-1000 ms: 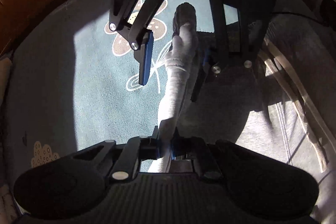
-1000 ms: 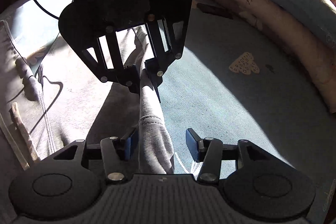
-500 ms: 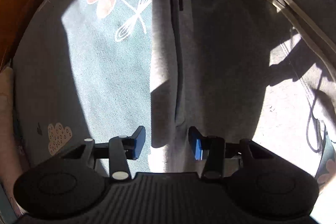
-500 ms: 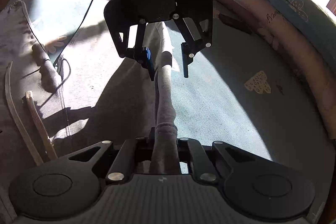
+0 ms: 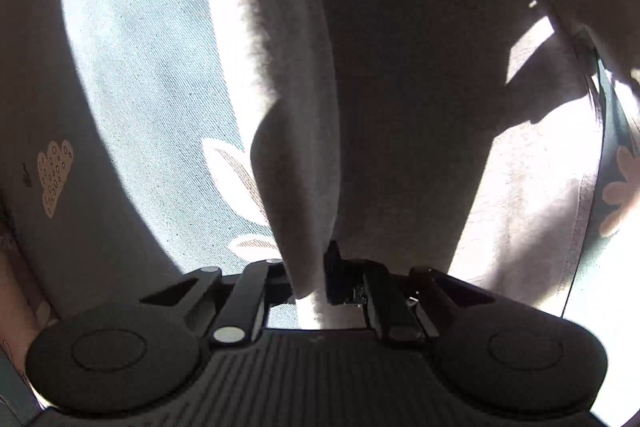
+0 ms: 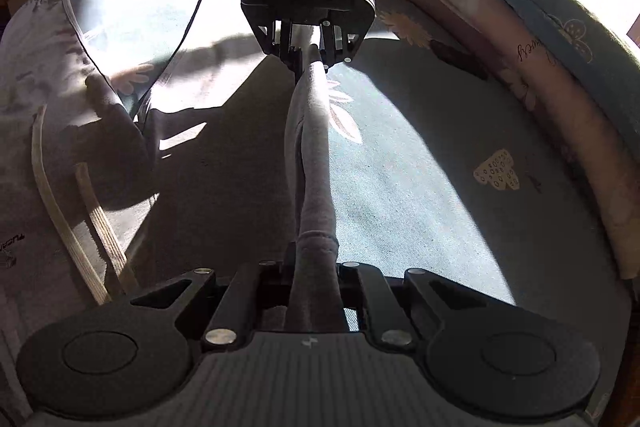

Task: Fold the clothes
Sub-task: 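Lift the sweatpants by the leg with both grippers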

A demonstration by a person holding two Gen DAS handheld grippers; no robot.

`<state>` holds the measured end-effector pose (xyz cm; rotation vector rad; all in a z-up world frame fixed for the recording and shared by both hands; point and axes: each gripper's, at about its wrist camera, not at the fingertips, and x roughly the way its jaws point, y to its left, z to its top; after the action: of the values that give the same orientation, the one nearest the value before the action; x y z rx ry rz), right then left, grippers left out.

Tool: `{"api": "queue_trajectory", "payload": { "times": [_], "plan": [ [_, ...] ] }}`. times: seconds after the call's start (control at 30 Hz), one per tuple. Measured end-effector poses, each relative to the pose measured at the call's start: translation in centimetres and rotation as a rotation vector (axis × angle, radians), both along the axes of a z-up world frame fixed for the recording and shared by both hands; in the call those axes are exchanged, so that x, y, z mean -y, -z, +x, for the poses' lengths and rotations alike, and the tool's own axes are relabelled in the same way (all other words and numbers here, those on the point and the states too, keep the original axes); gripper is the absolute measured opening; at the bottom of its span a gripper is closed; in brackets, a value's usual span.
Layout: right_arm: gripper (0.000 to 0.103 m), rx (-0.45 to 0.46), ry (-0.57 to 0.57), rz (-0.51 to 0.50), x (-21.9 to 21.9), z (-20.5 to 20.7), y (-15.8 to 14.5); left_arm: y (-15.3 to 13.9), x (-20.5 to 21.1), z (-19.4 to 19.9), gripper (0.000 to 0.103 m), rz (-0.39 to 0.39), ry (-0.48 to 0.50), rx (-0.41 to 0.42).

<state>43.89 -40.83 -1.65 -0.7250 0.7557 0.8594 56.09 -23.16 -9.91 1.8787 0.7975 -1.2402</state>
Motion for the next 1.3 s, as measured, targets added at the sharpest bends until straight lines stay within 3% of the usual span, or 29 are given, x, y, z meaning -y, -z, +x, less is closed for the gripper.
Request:
{"api": "queue_trajectory", "payload": {
  "times": [0.27,0.4,0.53,0.8,1.2,1.3],
  "plan": [
    [0.011,0.014,0.002,-0.01,0.2,-1.0,-0.2,-3.4,-0.4,-1.9,0.001,-0.067,-0.108,0.047],
    [0.011,0.036,-0.021,-0.022,0.3,-2.0,-0.6,-5.4,-0.7,-3.5,0.002,-0.105,-0.126,0.119],
    [0.011,0.073,-0.042,-0.032,0.4,-3.4,-1.3,-7.2,-1.1,-6.4,0.002,-0.139,-0.184,0.142],
    [0.011,0.138,-0.075,-0.102,-0.4,-7.7,-1.9,-10.7,-1.3,-12.7,0.002,-0.202,-0.189,0.105],
    [0.011,0.104,-0.099,-0.142,-3.1,-12.6,-2.1,-7.9,-2.6,-15.6,0.005,-0.246,-0.184,0.118],
    [0.011,0.098,-0.09,-0.148,-3.5,-13.0,-2.1,-7.7,-2.6,-15.8,0.002,-0.258,-0.167,0.123]
  ]
}}
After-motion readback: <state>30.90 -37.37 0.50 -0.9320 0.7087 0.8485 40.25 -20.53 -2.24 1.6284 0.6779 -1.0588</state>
